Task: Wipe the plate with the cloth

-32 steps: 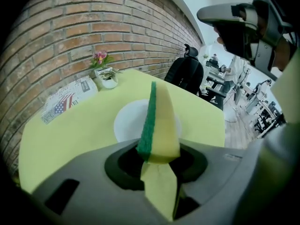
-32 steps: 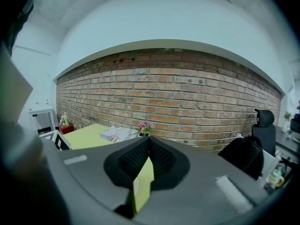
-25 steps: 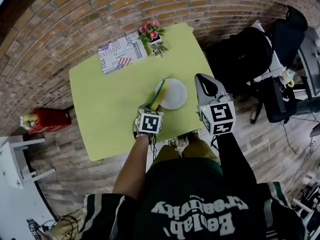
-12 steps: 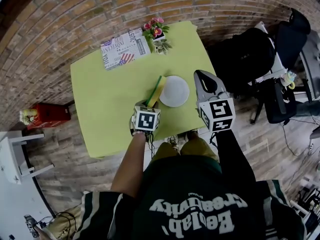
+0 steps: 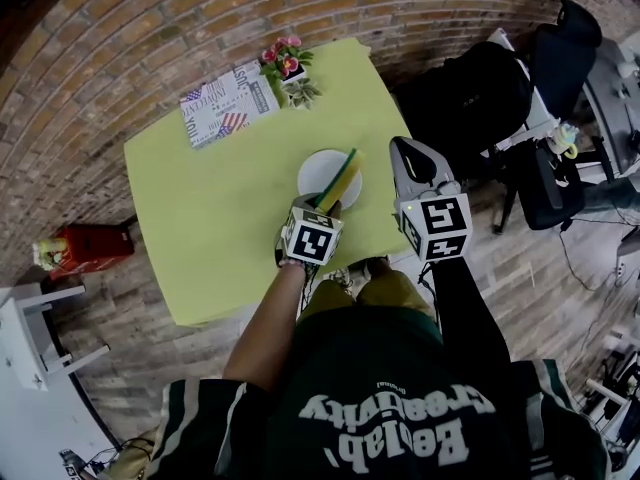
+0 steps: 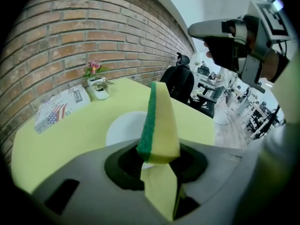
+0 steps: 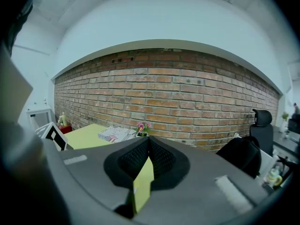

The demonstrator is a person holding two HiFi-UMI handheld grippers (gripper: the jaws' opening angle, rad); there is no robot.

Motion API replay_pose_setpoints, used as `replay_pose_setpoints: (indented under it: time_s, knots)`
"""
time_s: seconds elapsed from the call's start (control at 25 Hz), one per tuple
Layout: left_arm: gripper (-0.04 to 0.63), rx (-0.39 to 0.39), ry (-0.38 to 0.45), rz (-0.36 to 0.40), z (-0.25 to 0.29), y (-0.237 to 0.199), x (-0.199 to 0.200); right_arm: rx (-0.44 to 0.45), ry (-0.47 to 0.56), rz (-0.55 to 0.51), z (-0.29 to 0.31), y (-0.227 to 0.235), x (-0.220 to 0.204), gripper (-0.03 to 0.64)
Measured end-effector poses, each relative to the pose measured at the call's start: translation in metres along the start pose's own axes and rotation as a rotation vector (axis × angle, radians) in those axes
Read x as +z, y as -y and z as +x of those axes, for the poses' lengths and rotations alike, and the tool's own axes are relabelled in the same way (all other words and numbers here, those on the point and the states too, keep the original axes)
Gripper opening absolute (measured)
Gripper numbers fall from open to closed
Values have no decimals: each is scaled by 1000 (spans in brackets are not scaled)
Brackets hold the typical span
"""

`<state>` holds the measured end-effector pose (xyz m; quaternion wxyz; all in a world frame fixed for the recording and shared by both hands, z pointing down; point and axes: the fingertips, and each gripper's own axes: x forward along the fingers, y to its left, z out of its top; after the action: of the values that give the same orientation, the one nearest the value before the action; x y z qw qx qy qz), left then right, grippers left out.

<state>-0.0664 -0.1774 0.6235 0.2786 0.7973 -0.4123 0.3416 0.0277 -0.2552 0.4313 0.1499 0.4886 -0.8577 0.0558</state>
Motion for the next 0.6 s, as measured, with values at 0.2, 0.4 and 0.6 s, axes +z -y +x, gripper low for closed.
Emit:
replay_pose_setpoints:
  time_s: [0.2, 0.4, 0.6]
  knots:
    - [135, -59, -71, 45, 18, 27, -15, -33, 1, 4, -12, 15, -1, 14]
    - [137, -80, -132, 18, 27, 35, -34, -37, 2, 2, -18, 20, -1, 14]
    - [137, -57, -122, 15, 24, 30, -34, -19, 2, -3, -16, 16, -2, 14]
